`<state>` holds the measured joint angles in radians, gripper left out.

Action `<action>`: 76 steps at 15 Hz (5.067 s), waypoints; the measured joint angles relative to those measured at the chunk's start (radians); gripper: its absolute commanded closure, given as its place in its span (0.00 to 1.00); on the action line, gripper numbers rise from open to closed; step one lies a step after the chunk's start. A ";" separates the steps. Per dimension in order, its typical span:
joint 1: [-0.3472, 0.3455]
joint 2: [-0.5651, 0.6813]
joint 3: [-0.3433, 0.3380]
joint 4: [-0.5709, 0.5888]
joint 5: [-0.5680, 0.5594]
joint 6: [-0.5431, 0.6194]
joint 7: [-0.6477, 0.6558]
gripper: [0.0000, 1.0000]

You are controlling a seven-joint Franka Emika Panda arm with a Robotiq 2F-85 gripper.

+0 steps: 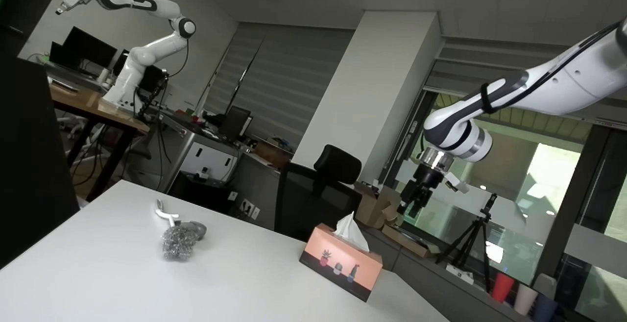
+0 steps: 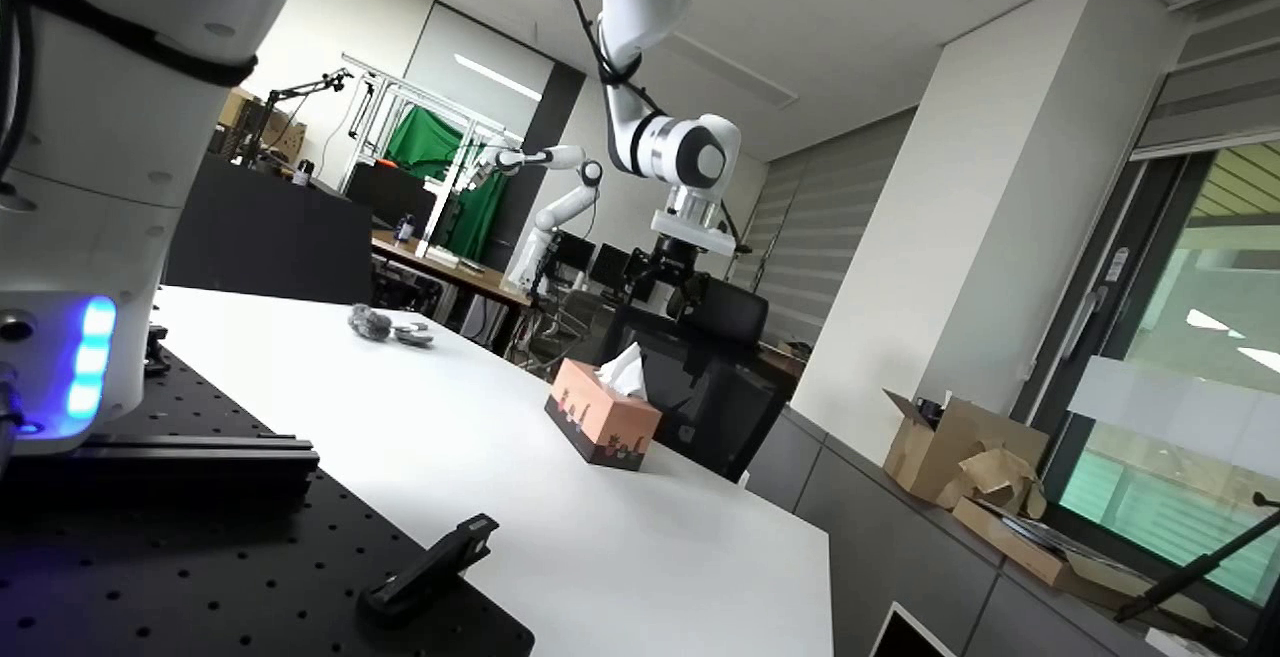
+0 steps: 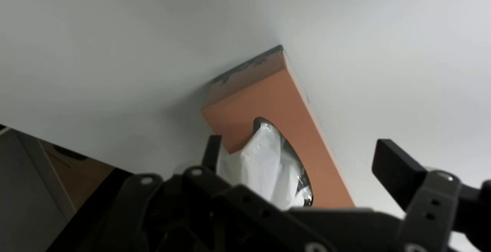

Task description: Pull out one tissue square from the tissue box

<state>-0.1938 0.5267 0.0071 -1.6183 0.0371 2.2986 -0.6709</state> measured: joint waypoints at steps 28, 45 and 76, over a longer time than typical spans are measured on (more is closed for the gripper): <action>0.014 0.661 0.115 0.905 0.040 -0.254 -0.430 0.00; -0.015 0.673 0.119 0.941 0.042 -0.381 -0.639 0.00; -0.071 0.830 0.298 1.072 0.158 -0.274 -0.871 0.00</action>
<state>-0.2648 1.3572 0.3047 -0.5466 0.1951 2.0246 -1.5420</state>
